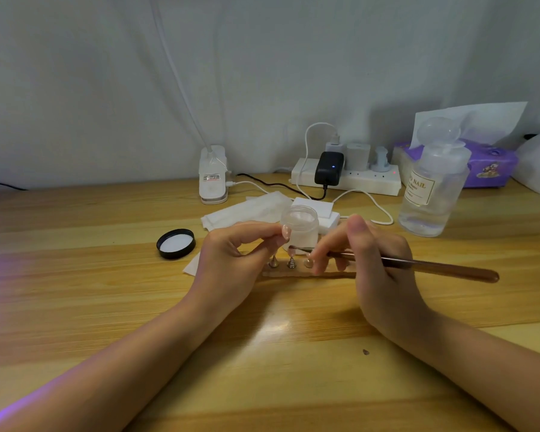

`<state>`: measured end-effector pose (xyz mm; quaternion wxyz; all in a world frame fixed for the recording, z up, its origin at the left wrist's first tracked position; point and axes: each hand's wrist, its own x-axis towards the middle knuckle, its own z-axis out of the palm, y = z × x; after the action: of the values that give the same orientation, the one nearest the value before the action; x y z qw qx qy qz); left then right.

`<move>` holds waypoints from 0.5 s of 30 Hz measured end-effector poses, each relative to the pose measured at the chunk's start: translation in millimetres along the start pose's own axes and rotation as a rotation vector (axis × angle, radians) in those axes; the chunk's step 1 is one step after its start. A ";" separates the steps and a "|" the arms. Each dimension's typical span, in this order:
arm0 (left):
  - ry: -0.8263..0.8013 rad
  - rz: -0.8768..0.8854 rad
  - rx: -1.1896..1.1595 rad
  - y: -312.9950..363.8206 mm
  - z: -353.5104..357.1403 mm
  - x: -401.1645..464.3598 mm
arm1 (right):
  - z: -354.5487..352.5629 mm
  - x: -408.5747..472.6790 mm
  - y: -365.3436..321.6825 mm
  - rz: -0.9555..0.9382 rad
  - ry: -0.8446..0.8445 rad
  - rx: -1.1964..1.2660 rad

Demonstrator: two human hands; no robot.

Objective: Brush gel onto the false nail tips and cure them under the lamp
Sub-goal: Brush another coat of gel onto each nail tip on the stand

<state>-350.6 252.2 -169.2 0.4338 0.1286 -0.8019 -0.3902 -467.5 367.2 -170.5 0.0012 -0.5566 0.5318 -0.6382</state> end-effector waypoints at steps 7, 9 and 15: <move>-0.007 -0.010 0.006 0.0 0.0 -0.1 | 1.5 3.3 -1.9 0.045 -0.065 -0.064; -0.008 -0.016 0.008 -0.1 -0.1 0.3 | 2.0 2.4 -1.9 0.046 -0.060 -0.049; -0.016 -0.021 0.008 3.0 -1.4 -0.2 | -1.6 3.9 -8.4 -0.025 -0.031 -0.035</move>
<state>-348.9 253.6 -166.7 0.4228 0.1354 -0.8055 -0.3925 -465.1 369.6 -161.8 -0.0084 -0.5731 0.5359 -0.6199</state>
